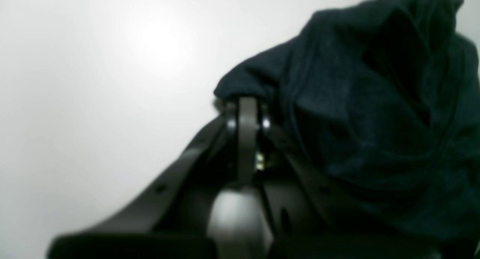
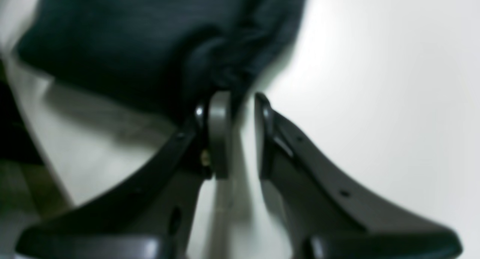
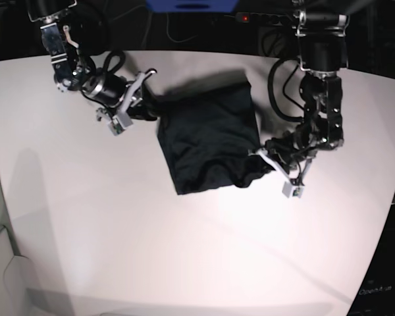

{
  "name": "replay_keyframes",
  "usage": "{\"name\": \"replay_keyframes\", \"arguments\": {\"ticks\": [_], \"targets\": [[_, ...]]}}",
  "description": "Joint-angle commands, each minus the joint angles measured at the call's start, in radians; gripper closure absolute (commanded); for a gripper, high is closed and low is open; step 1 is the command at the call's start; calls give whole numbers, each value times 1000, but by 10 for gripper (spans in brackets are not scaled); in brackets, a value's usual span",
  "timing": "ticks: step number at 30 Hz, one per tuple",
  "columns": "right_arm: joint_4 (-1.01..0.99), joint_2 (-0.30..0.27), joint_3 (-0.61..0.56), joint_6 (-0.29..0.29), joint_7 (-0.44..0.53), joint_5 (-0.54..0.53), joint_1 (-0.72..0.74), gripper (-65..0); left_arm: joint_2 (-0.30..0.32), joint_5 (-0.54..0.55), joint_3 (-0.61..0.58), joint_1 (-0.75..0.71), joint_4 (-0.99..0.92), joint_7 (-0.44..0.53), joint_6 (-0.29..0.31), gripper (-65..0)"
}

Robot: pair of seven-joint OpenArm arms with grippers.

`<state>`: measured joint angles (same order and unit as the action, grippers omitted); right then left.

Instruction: Fold the T-shirt properly

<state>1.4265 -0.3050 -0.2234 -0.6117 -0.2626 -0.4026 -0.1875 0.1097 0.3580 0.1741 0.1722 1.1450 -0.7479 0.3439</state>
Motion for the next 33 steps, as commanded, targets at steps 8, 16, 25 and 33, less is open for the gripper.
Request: {"name": "replay_keyframes", "arguments": {"ticks": [8, 16, 25, 33], "targets": [[144, 16, 3, -9, 19, -19, -126, -131, -28, -24, -5, 143, -32, -26, -12, 0], [162, -18, 63, -9, 19, -17, -146, -131, 3, -24, 41, 161, 62, -132, -6, 0], [170, -20, 321, -9, 27, -17, -263, -64, 187, -24, 206, -141, 488, -286, -4, 0], [244, 77, 594, -7, 30, -17, -435, 0, 276, -30, 358, -468, 659, -223, 162, 0]]}}
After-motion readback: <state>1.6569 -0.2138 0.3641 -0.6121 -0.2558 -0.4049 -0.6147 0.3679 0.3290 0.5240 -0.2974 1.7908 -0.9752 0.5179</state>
